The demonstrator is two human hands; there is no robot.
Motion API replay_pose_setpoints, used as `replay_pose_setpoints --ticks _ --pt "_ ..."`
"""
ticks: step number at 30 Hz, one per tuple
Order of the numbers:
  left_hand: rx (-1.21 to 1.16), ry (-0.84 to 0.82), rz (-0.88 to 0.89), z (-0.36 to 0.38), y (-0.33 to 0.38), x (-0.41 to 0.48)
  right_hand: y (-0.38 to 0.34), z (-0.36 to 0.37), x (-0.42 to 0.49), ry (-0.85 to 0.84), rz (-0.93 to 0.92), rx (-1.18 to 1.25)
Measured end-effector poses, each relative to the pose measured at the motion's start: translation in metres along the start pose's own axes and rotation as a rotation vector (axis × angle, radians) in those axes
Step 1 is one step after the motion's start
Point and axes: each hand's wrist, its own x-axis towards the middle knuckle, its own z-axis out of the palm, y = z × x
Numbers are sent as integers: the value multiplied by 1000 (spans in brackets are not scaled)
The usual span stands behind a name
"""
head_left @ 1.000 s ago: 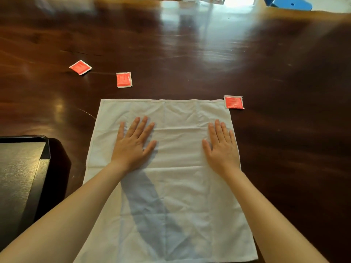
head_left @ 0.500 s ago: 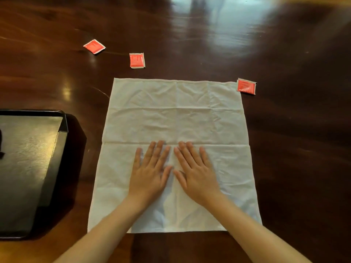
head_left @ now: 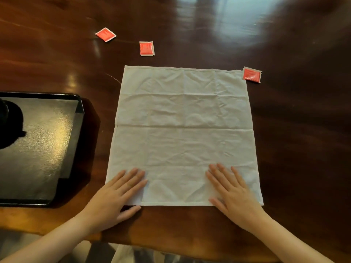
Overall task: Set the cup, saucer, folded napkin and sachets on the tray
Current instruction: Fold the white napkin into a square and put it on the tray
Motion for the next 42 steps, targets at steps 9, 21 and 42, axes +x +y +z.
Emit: replay_pose_setpoints --ticks 9,21,42 --pt "131 -40 189 -17 -17 -4 -14 4 -14 98 -121 -189" --pt "-123 151 -10 -99 -32 43 6 -58 10 75 88 56" --pt "-1137 329 -702 -170 -151 190 144 -158 183 427 779 1038"
